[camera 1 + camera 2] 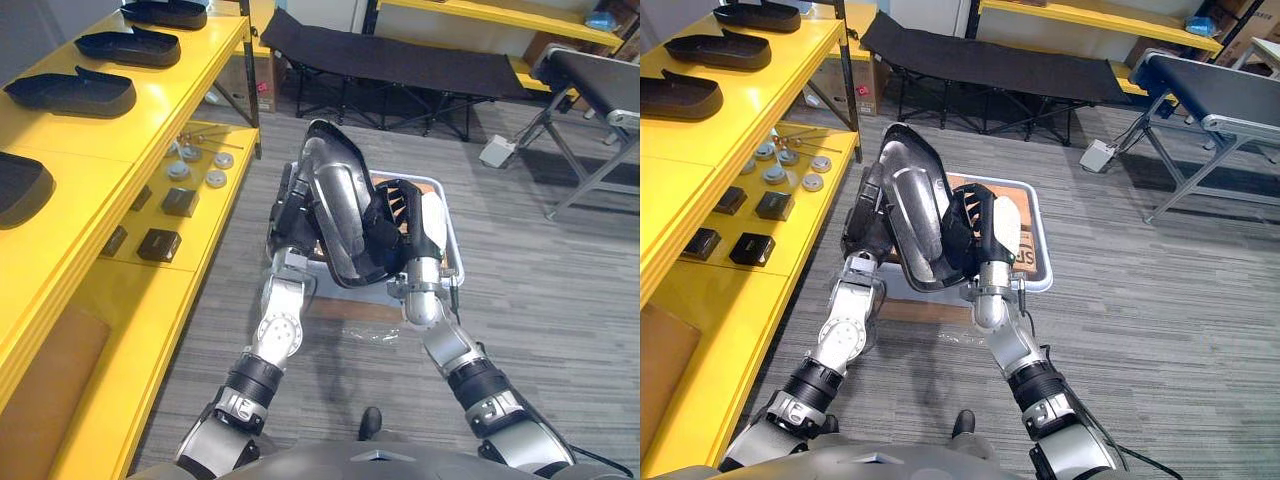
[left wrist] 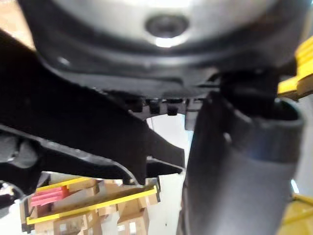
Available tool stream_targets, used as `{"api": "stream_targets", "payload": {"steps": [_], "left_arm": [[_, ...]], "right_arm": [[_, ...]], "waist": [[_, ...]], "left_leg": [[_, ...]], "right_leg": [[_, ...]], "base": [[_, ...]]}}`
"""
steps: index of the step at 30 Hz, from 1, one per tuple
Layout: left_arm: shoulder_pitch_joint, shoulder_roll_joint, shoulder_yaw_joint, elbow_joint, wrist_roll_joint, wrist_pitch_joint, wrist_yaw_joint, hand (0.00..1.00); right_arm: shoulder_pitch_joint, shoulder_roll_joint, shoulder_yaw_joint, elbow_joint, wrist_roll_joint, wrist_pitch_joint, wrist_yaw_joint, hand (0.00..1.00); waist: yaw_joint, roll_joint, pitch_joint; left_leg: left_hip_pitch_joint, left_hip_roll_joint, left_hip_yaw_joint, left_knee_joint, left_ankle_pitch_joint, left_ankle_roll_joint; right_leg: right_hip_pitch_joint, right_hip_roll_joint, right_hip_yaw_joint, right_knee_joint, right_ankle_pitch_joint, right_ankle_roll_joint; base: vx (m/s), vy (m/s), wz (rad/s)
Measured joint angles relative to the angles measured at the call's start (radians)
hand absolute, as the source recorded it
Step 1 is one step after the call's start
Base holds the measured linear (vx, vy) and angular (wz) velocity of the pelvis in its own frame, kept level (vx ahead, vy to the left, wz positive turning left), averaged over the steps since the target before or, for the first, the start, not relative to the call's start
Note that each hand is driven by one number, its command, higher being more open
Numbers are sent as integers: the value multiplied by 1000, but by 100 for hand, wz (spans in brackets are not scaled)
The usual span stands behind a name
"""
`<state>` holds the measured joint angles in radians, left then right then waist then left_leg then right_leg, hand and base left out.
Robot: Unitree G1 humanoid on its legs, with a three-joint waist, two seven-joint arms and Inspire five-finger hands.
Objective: Walk over and take three plastic housings, then place them on the shelf
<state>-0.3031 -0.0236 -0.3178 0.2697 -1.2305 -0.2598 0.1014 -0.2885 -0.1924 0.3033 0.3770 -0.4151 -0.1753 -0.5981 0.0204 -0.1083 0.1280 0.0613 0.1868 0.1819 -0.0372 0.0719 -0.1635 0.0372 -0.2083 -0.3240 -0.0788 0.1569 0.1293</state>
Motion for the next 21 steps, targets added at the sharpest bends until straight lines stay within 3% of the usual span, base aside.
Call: {"api": "stream_targets", "payload": {"steps": [5,11,12,16,21], "left_arm": [[-4,25,-58,0,140,198,-32,100],[-14,59,-71,1,185,306,-101,100],[-14,65,-75,2,186,314,-110,0],[-14,87,-89,16,225,346,-144,0],[-15,128,-102,80,302,346,-122,0]], "right_arm": [[-2,-6,-4,0,0,1,4,0],[-2,-35,2,1,0,5,6,0],[-2,-41,4,1,0,5,6,0],[-2,-73,21,1,1,5,13,0],[-2,-108,30,3,-2,4,34,0]], "waist": [[-2,0,0],[-24,4,0],[-24,5,0],[-23,22,-1],[-25,57,1]], "left_leg": [[0,0,1,0,-2,0],[0,0,7,2,-3,0],[-1,0,7,2,-4,1],[-1,-1,11,6,-7,0],[-2,-1,15,20,-19,0]], "right_leg": [[-3,0,2,0,0,0],[-7,0,7,0,0,-1],[-8,0,7,0,0,-1],[-9,0,13,0,1,-1],[-9,0,20,0,2,-1]], "base": [[0,0,-1],[0,0,-2],[-1,3,-4],[-1,7,-3],[-7,8,-3]]}}
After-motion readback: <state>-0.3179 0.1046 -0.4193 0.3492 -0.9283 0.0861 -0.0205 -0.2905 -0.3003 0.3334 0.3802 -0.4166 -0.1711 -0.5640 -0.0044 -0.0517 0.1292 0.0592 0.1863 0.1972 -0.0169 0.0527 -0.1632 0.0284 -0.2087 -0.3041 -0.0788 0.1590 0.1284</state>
